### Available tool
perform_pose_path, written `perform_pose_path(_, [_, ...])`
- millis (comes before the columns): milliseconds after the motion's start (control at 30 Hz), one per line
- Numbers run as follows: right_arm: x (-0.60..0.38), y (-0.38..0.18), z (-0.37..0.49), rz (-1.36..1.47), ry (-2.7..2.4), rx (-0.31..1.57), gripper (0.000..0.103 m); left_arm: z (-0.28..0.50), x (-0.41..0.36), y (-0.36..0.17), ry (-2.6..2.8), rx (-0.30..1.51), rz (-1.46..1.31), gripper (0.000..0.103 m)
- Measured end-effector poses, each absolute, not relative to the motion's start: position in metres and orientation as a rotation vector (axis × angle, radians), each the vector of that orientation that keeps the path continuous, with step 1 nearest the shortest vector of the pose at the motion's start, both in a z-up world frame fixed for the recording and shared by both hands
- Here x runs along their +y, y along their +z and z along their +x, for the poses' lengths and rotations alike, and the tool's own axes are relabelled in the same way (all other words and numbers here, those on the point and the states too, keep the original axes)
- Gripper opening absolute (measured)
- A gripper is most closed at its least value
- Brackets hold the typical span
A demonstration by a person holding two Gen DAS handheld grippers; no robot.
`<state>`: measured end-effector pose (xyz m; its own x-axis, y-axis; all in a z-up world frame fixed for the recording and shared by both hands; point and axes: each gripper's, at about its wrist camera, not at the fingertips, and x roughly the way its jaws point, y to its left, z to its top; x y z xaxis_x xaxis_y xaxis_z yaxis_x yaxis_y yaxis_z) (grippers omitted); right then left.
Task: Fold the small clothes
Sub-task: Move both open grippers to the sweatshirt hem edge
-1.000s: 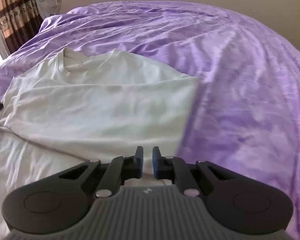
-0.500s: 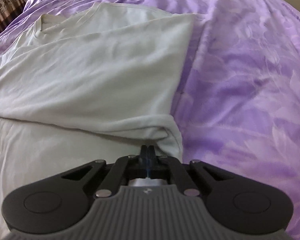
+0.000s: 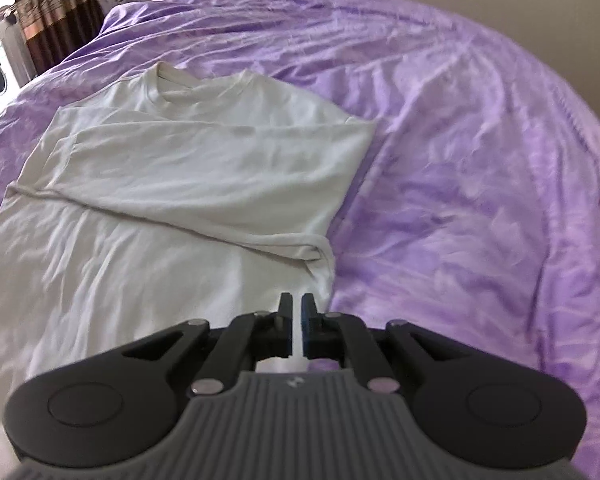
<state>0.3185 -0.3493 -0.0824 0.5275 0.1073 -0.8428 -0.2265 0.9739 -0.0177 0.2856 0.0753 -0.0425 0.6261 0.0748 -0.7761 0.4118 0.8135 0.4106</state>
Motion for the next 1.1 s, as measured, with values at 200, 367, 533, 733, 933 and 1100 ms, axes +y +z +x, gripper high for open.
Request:
perform_pose_path(200, [-0.354,-0.084,0.276,-0.152,0.258,1.063,0.004,0.239,0.097,-0.031,-0.248,0.909,0.577,0.026])
perform_pose_path(367, [-0.340,-0.073,0.218,-0.227,0.351,1.087,0.018,0.185,0.097,-0.024,-0.384,0.935,0.626,0.026])
perform_pose_path(533, [-0.327,-0.058,0.163,-0.315,0.404,1.094,0.026,0.128,0.088,-0.010,-0.551,0.924,0.735,0.041])
perform_pose_path(733, [-0.314,-0.044,0.120,-0.381,0.457,1.083,0.036,0.072,0.070,-0.027,-0.728,0.933,0.992,0.053])
perform_pose_path(933, [-0.310,-0.048,0.105,-0.378,0.463,1.078,0.043,0.061,0.063,-0.071,-0.726,0.985,1.153,0.053])
perform_pose_path(1100, [-0.311,-0.056,0.102,-0.396,0.446,1.093,0.043,0.062,0.059,-0.092,-0.707,0.959,1.213,0.053])
